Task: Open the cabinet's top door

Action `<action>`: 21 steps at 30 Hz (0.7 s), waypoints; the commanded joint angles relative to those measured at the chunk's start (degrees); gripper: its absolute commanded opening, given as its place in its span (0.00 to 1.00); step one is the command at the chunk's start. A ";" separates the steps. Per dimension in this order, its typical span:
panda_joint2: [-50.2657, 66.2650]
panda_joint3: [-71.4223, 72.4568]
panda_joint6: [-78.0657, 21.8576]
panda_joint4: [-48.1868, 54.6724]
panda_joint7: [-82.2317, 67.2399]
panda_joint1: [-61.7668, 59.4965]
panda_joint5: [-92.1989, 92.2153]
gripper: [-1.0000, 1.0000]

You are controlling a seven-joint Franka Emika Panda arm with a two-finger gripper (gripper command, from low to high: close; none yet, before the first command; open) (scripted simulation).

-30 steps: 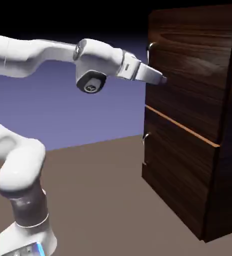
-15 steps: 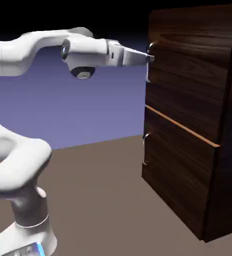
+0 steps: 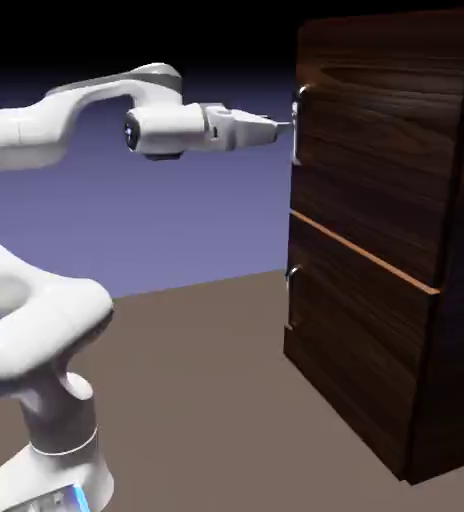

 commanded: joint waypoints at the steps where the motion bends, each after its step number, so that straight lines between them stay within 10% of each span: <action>1: 0.16 0.93 -0.70 1.30 0.01 -2.18 0.41 1.00; 6: 0.81 4.57 -3.47 6.41 0.05 -10.77 2.04 1.00; 7: 0.81 4.57 -3.47 6.41 0.05 -10.77 2.04 0.00; 21: -6.53 -17.32 -21.40 -17.85 -5.06 16.23 -4.04 0.00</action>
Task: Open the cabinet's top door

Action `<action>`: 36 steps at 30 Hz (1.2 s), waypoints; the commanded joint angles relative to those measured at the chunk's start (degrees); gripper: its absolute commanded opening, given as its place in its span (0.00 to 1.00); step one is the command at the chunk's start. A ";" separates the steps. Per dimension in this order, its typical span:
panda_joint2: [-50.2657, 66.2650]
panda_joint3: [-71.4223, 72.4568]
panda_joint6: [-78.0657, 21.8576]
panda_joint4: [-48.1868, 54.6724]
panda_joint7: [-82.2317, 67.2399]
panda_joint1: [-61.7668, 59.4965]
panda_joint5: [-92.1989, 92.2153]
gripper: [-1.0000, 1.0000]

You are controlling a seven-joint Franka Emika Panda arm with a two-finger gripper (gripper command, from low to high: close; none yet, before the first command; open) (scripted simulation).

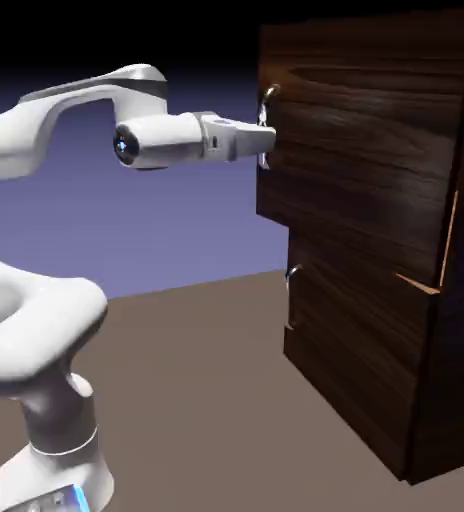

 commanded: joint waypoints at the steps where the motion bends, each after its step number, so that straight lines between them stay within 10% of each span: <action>1: -0.80 -1.99 -1.22 -1.76 0.00 2.08 -1.37 0.00; 18: -18.50 -37.28 -23.67 -20.97 6.68 20.52 -36.19 0.00; 36: -19.02 -74.66 -51.81 -15.89 7.40 21.57 -69.70 0.00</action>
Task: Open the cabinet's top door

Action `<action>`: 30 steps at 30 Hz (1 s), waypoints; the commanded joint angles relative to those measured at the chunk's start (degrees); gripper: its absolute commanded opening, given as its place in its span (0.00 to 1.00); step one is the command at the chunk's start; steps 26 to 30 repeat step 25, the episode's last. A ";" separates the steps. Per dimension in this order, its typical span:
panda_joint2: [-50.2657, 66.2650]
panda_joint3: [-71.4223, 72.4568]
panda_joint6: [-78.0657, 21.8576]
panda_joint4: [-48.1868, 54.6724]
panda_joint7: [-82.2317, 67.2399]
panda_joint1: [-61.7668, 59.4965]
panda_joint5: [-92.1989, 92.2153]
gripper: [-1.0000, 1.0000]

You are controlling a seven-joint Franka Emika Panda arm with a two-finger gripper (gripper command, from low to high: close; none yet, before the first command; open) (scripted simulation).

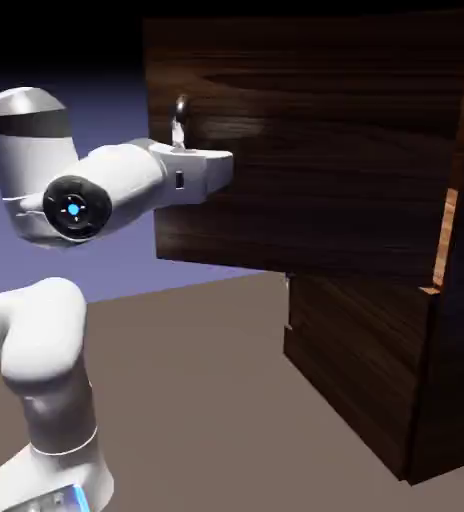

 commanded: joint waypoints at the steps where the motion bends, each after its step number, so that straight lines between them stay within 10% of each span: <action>1: 0.70 -2.07 -1.71 1.12 -0.17 0.60 -1.70 0.00; 24: 12.66 -37.18 -41.36 44.87 1.44 38.29 -24.54 0.00; 25: 12.66 -37.18 -41.36 44.87 1.44 38.29 -24.54 1.00; 30: 12.66 -37.18 -41.36 44.87 1.44 38.29 -24.54 1.00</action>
